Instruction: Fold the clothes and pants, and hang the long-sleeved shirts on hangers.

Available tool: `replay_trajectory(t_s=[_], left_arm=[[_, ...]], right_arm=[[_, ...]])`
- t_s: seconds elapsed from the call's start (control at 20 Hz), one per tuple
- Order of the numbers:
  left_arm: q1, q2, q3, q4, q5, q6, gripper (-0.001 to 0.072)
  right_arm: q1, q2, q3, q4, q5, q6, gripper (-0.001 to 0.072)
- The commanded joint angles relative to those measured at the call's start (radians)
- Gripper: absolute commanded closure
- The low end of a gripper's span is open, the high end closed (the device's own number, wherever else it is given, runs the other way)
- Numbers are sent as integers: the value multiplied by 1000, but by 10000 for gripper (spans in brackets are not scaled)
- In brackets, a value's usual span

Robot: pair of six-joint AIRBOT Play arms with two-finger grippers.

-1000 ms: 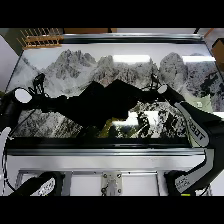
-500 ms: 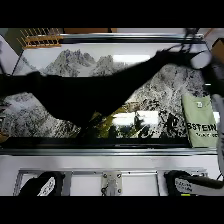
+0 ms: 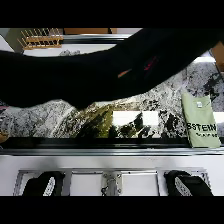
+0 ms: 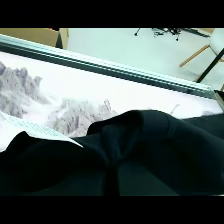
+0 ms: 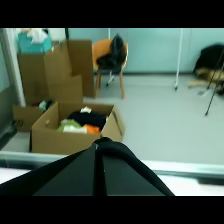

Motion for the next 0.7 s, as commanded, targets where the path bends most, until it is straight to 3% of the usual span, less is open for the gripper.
replay_trajectory(t_s=[0.0, 0.15, 0.3, 0.5, 0.65], left_arm=[[0, 64, -2, -7, -151, -117, 702], [0, 58, -116, -6, -255, -179, 702], [0, 3, -327, -5, -238, -179, 702], [-18, -259, -549, -4, -13, -42, 701], [-62, -542, -520, -6, 202, 34, 702]], right_arm=[[-3, 73, 5, -20, 15, 1, 703], [-1, 44, 5, -19, 117, 2, 704], [3, -64, 3, -8, 280, 38, 704], [32, -351, 3, -28, 435, 56, 704], [51, -585, 4, -68, 323, 42, 704]])
